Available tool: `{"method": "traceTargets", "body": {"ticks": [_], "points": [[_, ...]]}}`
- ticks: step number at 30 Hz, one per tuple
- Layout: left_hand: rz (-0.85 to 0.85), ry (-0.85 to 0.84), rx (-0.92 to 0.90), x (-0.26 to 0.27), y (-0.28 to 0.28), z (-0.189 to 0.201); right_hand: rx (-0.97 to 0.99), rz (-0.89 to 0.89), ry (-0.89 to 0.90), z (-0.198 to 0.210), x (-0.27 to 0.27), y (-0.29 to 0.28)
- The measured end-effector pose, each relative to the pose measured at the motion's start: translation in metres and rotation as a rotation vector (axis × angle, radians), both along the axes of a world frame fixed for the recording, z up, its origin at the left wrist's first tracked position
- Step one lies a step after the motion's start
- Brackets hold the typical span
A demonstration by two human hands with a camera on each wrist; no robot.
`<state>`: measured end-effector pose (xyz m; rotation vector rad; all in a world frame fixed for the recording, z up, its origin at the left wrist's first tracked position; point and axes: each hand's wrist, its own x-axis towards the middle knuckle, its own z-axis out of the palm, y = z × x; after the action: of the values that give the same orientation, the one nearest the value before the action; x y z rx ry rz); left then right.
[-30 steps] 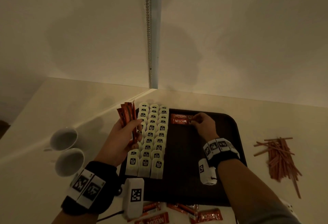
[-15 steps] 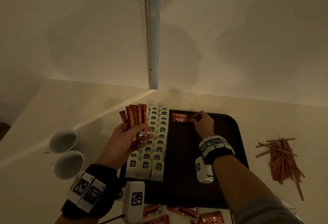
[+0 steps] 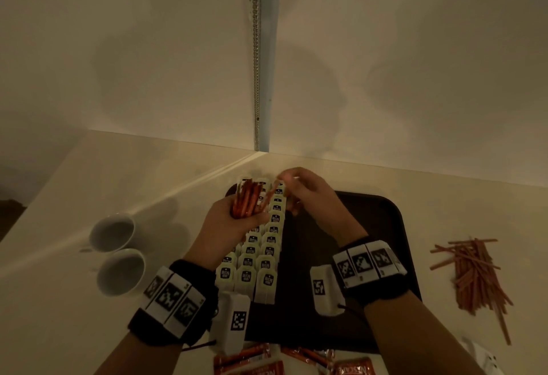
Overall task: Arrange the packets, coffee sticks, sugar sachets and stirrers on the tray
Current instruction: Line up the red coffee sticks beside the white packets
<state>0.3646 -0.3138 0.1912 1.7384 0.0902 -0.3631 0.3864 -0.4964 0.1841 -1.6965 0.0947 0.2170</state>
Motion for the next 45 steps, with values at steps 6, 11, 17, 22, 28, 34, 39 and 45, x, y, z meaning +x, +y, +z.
{"method": "traceTargets", "body": {"ticks": [6,11,17,22,28,34,39,45], "points": [[0.085,0.034,-0.216,0.002,0.002,0.01,0.236,-0.005,-0.03,0.015,-0.019,0.0],[0.164,0.008,-0.351,0.001,0.001,0.019,0.358,-0.07,-0.019,0.005,-0.032,-0.005],[0.152,-0.155,-0.186,0.0,-0.007,0.022,0.277,-0.034,-0.041,0.006,-0.038,0.005],[0.152,-0.203,-0.139,0.001,-0.005,0.022,0.287,-0.068,-0.062,0.014,-0.035,0.012],[0.175,-0.12,-0.187,0.0,-0.003,0.02,0.253,-0.062,-0.06,0.019,-0.036,0.008],[0.295,-0.031,-0.276,-0.006,-0.008,0.006,0.086,-0.058,-0.037,0.025,-0.033,-0.005],[0.233,0.01,-0.287,-0.003,-0.003,0.004,0.016,-0.014,-0.017,0.019,-0.028,-0.025],[0.247,0.08,-0.313,-0.004,0.009,-0.002,-0.389,-0.318,-0.002,-0.041,-0.008,-0.081]]}}
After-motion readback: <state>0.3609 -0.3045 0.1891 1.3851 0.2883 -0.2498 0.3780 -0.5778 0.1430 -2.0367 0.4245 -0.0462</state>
